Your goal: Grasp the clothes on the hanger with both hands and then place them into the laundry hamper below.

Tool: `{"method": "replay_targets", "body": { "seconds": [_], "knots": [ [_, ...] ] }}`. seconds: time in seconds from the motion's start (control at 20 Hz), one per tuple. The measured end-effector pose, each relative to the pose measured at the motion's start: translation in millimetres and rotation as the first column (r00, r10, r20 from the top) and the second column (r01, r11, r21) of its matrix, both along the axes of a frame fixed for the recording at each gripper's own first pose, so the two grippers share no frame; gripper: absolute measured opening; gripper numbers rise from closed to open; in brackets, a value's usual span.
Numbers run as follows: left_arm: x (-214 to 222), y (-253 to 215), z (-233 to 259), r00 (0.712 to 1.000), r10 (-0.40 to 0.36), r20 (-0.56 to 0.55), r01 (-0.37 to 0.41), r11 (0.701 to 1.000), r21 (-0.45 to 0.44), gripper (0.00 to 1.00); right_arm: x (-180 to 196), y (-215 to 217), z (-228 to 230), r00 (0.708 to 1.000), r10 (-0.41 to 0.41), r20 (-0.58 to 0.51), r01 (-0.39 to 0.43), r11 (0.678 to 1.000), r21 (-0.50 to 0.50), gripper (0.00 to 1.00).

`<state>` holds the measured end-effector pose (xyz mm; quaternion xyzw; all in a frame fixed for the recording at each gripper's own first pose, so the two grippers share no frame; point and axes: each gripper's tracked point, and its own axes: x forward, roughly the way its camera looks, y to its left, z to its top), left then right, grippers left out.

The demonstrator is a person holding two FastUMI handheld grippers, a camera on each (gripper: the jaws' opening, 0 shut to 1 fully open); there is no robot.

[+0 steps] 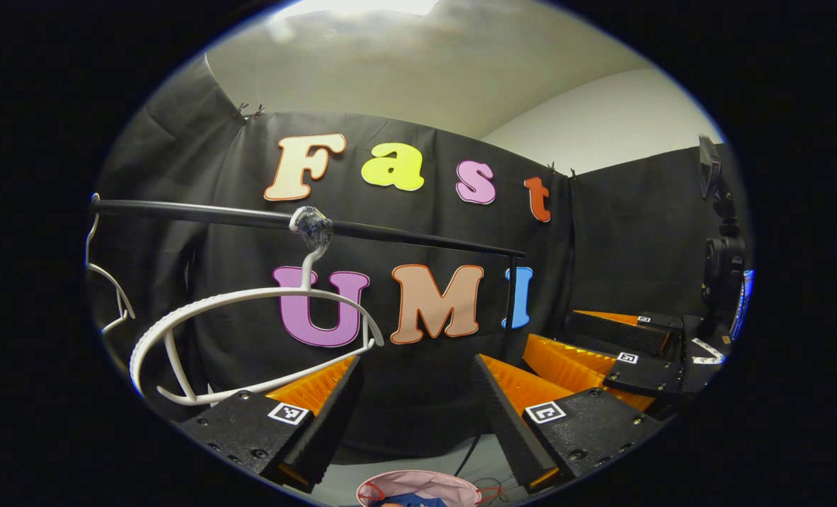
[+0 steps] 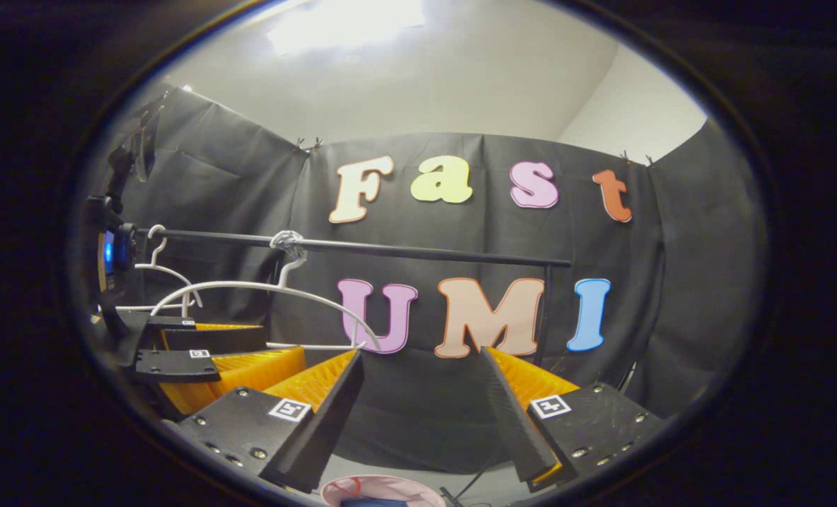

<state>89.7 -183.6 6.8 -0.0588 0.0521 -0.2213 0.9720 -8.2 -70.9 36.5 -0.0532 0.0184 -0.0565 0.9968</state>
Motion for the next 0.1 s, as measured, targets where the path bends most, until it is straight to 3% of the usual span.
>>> {"method": "replay_targets", "body": {
  "seconds": [0.1],
  "knots": [
    [1.4,-1.6,1.0,1.0,-0.013,0.002,0.013,1.0,0.008,0.95,-2.8,-1.8,0.7,1.0,-0.013,0.001,0.013,1.0,-0.002,0.97]
  ]
}}
